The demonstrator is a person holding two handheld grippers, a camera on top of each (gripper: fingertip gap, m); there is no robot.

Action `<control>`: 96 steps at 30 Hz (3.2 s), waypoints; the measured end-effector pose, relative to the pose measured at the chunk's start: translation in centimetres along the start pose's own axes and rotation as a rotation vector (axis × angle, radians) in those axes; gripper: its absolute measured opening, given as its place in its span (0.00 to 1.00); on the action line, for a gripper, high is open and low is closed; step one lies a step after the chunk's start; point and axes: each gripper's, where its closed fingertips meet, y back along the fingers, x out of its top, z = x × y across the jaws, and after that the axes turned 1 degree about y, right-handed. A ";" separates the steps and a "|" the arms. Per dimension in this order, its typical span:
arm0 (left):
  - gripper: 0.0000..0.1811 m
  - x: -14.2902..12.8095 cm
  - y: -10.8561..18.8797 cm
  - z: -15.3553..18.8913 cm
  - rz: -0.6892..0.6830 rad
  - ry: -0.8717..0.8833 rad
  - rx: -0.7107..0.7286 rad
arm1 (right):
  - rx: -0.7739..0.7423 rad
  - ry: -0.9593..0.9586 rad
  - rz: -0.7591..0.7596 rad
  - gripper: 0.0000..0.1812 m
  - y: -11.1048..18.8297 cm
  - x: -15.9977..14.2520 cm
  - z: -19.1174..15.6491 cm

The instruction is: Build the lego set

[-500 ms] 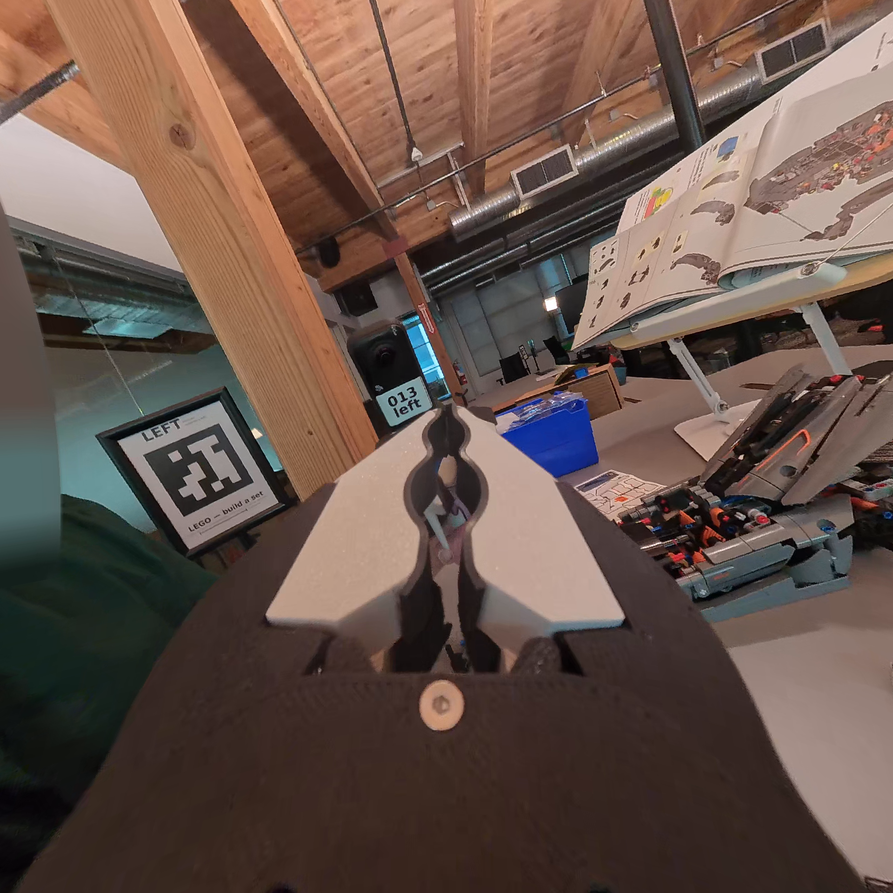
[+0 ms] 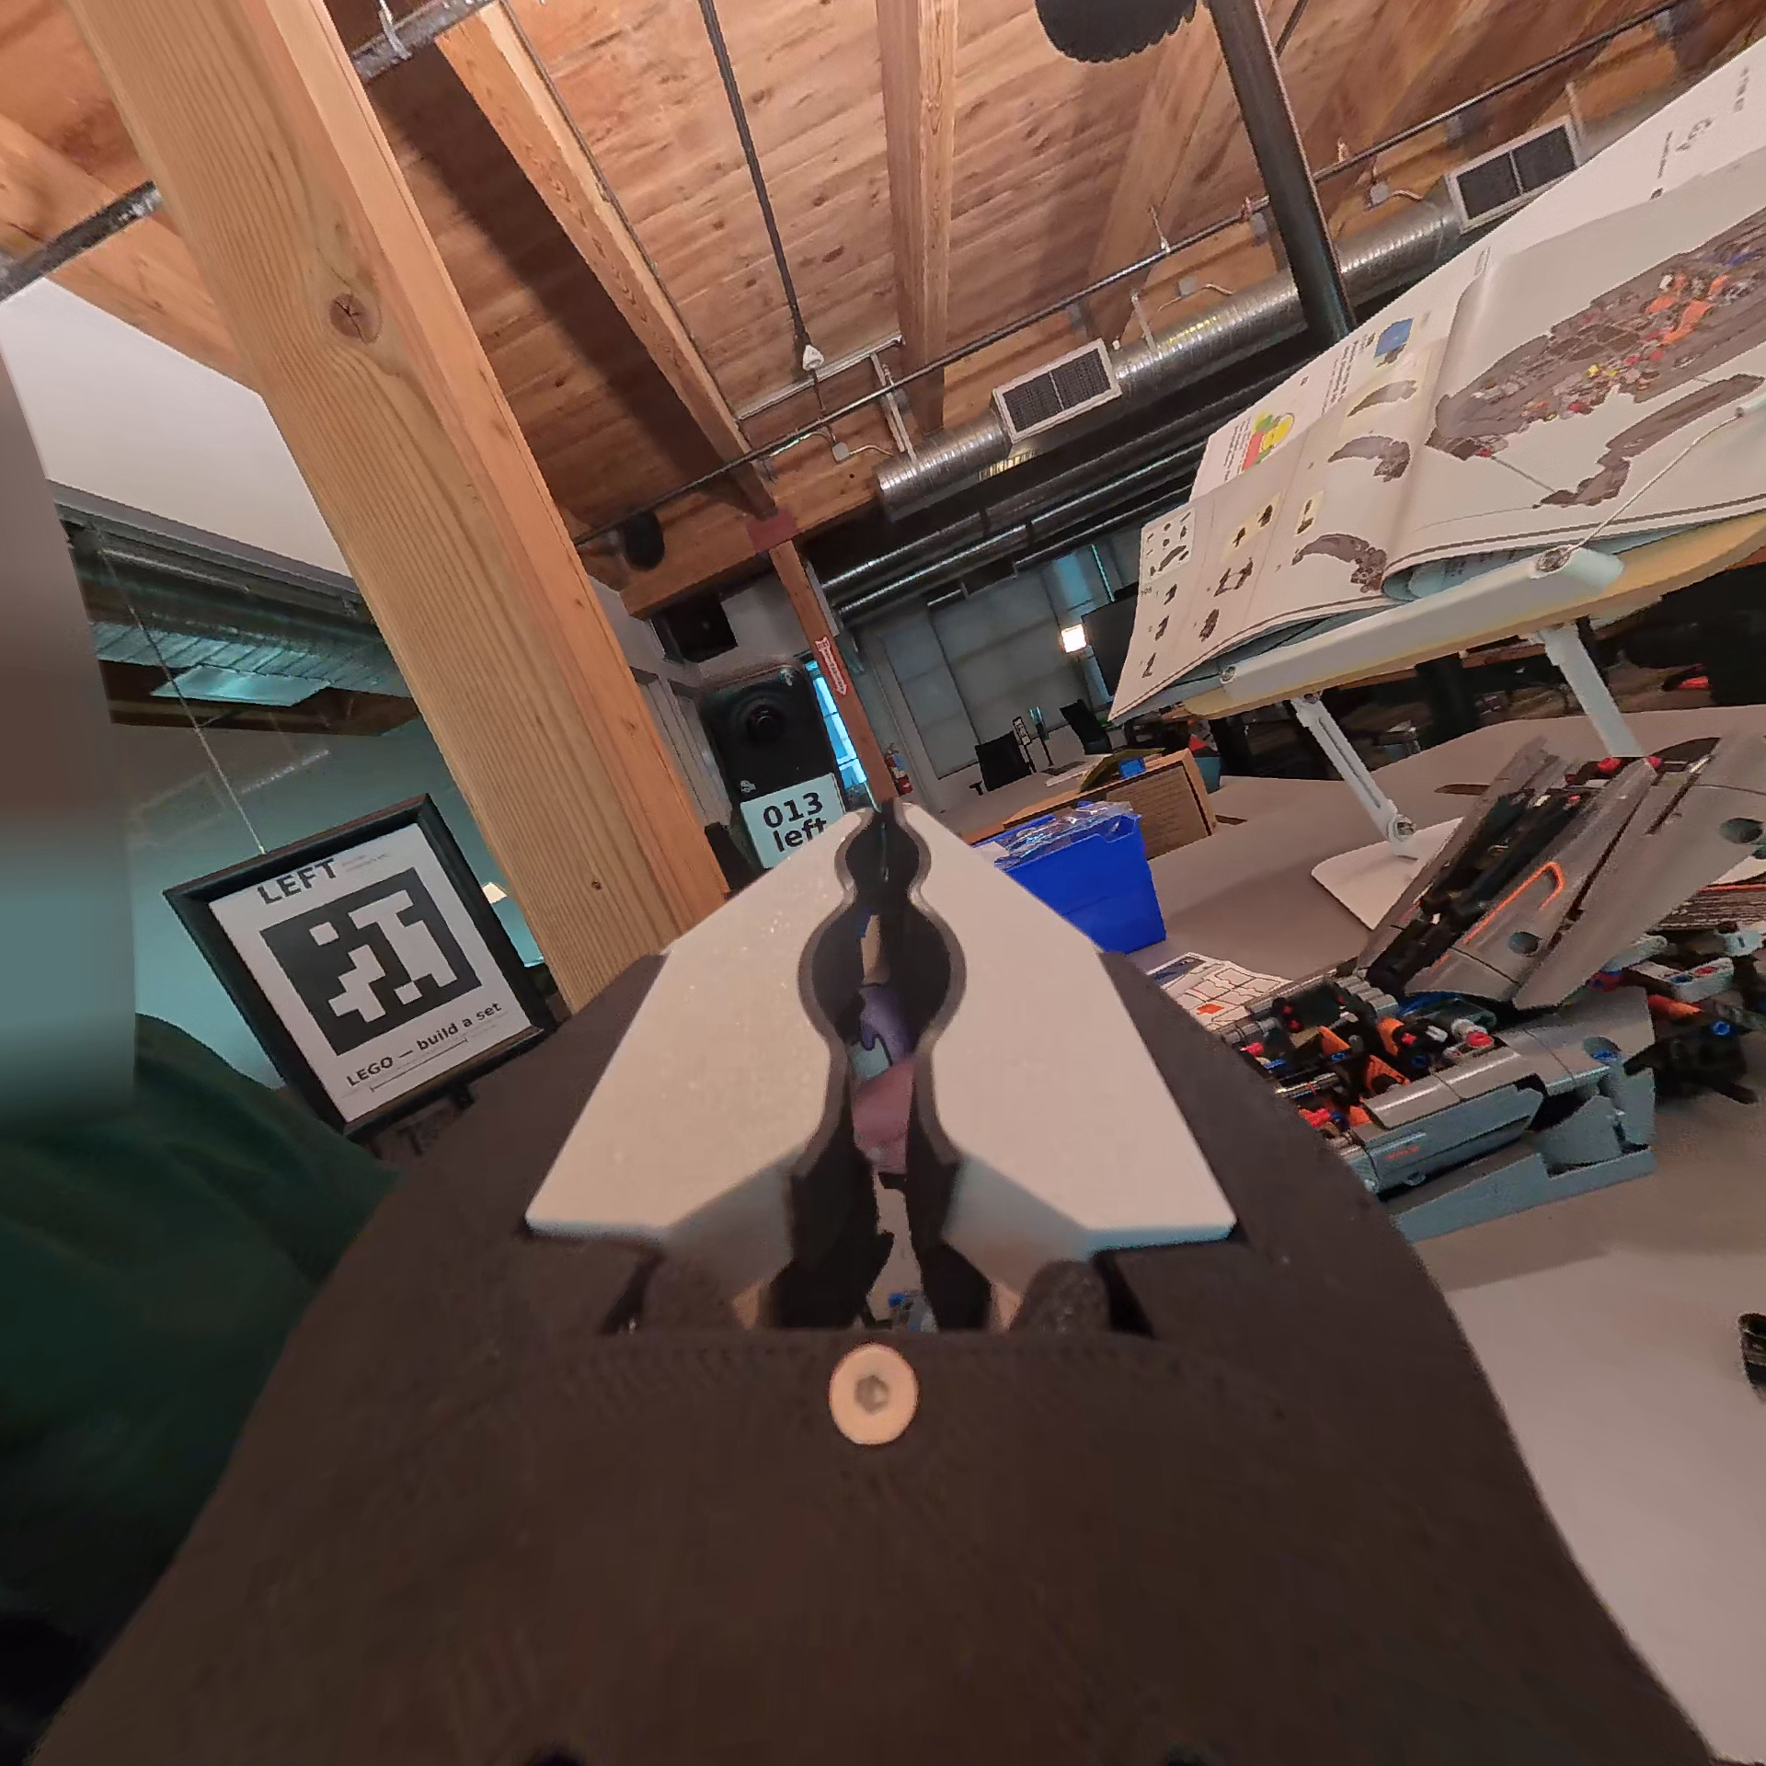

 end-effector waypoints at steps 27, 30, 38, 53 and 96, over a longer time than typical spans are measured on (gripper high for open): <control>0.02 -2.6 1.6 -0.1 -0.547 -0.227 -0.015 | -0.197 0.437 -0.485 0.05 2.0 -1.8 -0.3; 0.02 -3.2 1.5 0.0 -0.599 -0.232 -0.038 | -0.185 0.413 -0.563 0.07 2.0 -2.7 -0.1; 0.02 -3.7 1.2 0.2 -0.664 -0.261 -0.068 | -0.166 0.380 -0.684 0.07 2.2 -4.9 0.3; 0.03 -3.4 0.2 -0.1 -0.701 -0.333 -0.052 | -0.067 0.137 -0.544 0.01 2.8 -4.2 0.1; 0.01 -3.0 -0.6 0.0 -0.637 -0.465 0.018 | -0.146 0.279 -0.556 0.00 3.9 -3.3 0.4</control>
